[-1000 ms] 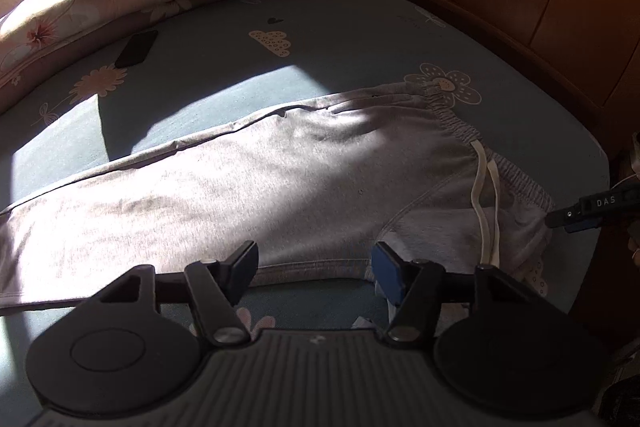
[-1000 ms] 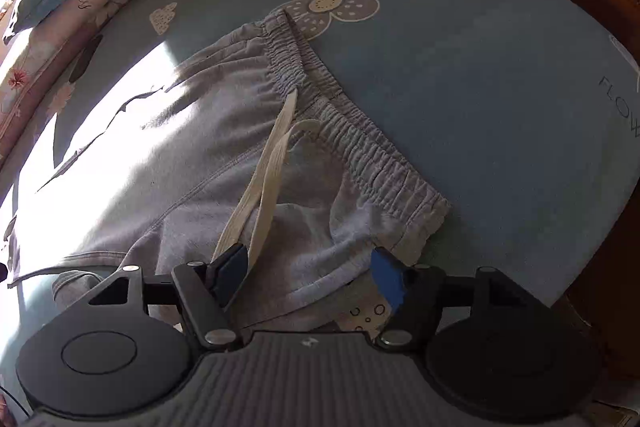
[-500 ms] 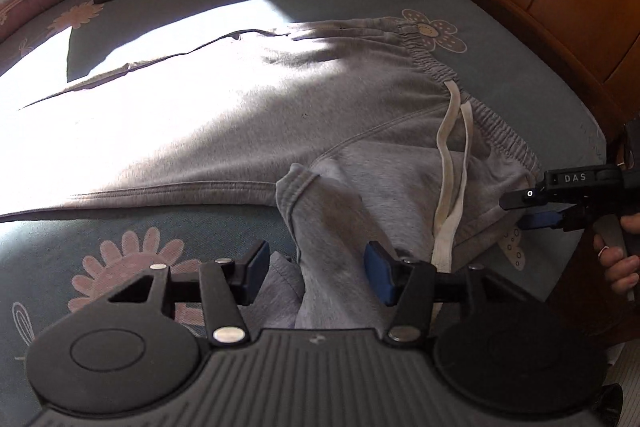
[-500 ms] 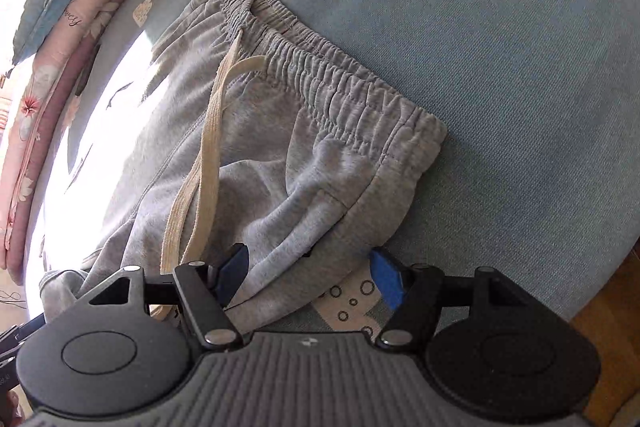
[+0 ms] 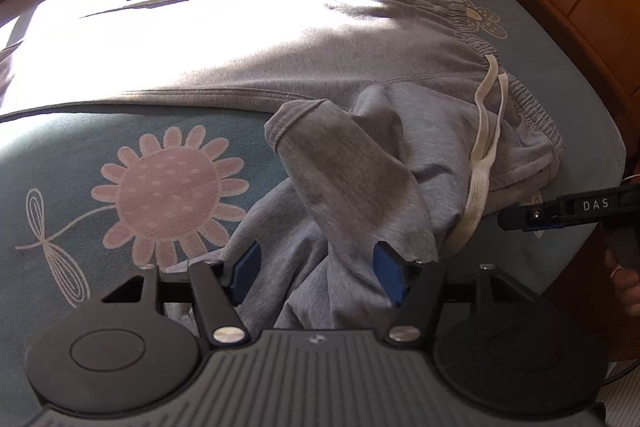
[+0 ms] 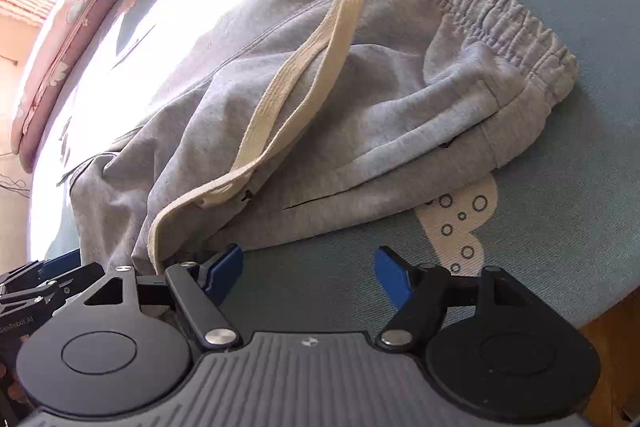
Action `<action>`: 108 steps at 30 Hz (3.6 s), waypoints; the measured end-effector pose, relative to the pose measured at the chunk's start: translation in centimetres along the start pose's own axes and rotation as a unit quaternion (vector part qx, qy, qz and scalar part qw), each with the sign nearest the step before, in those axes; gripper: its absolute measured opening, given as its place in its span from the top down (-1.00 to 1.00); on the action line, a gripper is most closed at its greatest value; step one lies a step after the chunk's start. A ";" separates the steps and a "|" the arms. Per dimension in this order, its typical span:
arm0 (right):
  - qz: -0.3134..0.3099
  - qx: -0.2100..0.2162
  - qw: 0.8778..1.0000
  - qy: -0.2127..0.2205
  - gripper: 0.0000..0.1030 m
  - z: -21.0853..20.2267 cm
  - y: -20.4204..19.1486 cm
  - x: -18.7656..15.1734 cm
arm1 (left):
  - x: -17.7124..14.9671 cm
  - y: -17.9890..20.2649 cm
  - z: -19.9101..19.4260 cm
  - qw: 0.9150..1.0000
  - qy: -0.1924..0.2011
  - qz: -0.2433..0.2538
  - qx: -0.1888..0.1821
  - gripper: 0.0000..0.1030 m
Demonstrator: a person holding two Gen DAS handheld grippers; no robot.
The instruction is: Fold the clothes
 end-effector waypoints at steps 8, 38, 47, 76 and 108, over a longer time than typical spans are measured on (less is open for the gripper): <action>-0.062 -0.052 0.996 -0.032 -0.57 2.8 -3.4 -0.9 | -2.7 -4.8 -0.2 0.998 -0.006 -0.042 0.055 -0.27; -0.152 -0.203 0.966 -0.054 -1.00 6.0 -8.5 -3.9 | -6.7 -14.7 -2.6 0.985 -0.034 -0.150 0.083 0.96; -0.172 -0.205 0.962 -0.058 -1.00 5.6 -9.0 -4.2 | -4.9 -11.4 1.3 0.989 -0.031 -0.140 -0.019 0.14; -0.176 -0.204 0.962 -0.035 -1.00 3.5 -10.6 -5.2 | -8.3 -20.4 -6.4 0.953 -0.018 -0.283 0.103 0.95; -0.168 -0.211 0.962 -0.049 -1.00 0.7 -12.3 -5.5 | -3.9 -10.7 -4.5 0.990 0.028 -0.132 -0.030 0.91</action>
Point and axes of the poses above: each gripper's, at about its wrist camera, not at the fingertips, and z roughly the way its jaws point, y to its right, x to its top, the point moved 3 cm from there along z, roughly the way its jaws point, and after that the axes turned 2 degrees about z, right-handed, at the moved point
